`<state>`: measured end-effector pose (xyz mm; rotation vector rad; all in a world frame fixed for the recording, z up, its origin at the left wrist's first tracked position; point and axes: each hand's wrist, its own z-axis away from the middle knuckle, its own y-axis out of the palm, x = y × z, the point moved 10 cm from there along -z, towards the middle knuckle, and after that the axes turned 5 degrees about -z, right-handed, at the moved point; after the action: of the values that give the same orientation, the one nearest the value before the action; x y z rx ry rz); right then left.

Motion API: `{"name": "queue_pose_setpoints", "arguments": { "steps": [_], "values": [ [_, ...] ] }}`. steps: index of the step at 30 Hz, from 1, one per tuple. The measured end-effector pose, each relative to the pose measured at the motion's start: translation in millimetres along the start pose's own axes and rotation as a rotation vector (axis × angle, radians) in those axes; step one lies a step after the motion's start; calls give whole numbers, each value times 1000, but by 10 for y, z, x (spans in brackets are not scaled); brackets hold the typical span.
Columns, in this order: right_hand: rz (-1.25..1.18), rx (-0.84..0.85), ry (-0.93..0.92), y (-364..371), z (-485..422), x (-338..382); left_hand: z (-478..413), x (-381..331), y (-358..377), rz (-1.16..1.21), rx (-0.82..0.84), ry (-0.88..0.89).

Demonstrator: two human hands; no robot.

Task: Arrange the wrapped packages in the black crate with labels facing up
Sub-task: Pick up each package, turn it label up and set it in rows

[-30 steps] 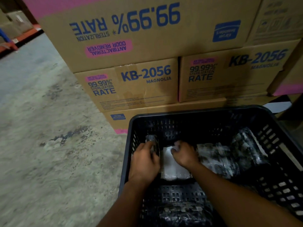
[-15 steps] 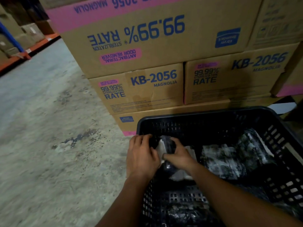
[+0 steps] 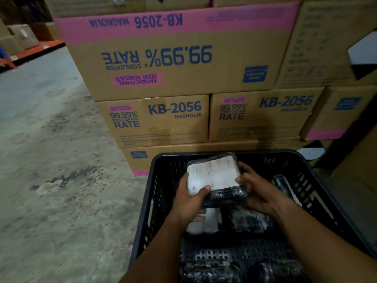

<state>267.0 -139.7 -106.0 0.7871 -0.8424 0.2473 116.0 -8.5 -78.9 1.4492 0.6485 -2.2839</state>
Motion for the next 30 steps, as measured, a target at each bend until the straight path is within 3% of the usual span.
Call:
{"name": "queue_pose_setpoints", "arguments": {
  "steps": [2, 7, 13, 15, 19, 21, 23, 25, 27, 30],
  "values": [
    [-33, -21, 38, -59, 47, -40, 5, 48, 5, 91, 45, -72],
    [124, -182, 16, -207, 124, 76, -27, -50, -267, 197, -3, -44],
    [328, 56, 110, 74, 134, -207, -34, -83, -274, 141, 35, -66],
    [313, 22, 74, 48, 127, -255, -19, -138, -335, -25, -61, 1],
    [267, -84, -36, -3, -17, -287, 147, -592, -632, -804, -466, 384],
    [313, -167, -76, -45, -105, -378, 198, -662, -806, -994, -603, 397],
    [366, -244, -100, -93, -170, -492, 139, -480, -1009, -1090, -585, 259],
    [407, -287, -108, -129, -244, -636, 64, -183, -1136, -1081, -453, 149],
    [469, -316, -96, -160, -315, -795, 25, 11, -1143, -919, -310, 113],
    [667, -395, -37, -226, -373, -989, -1, -5, -1102, -870, -279, 141]
  ]
}}
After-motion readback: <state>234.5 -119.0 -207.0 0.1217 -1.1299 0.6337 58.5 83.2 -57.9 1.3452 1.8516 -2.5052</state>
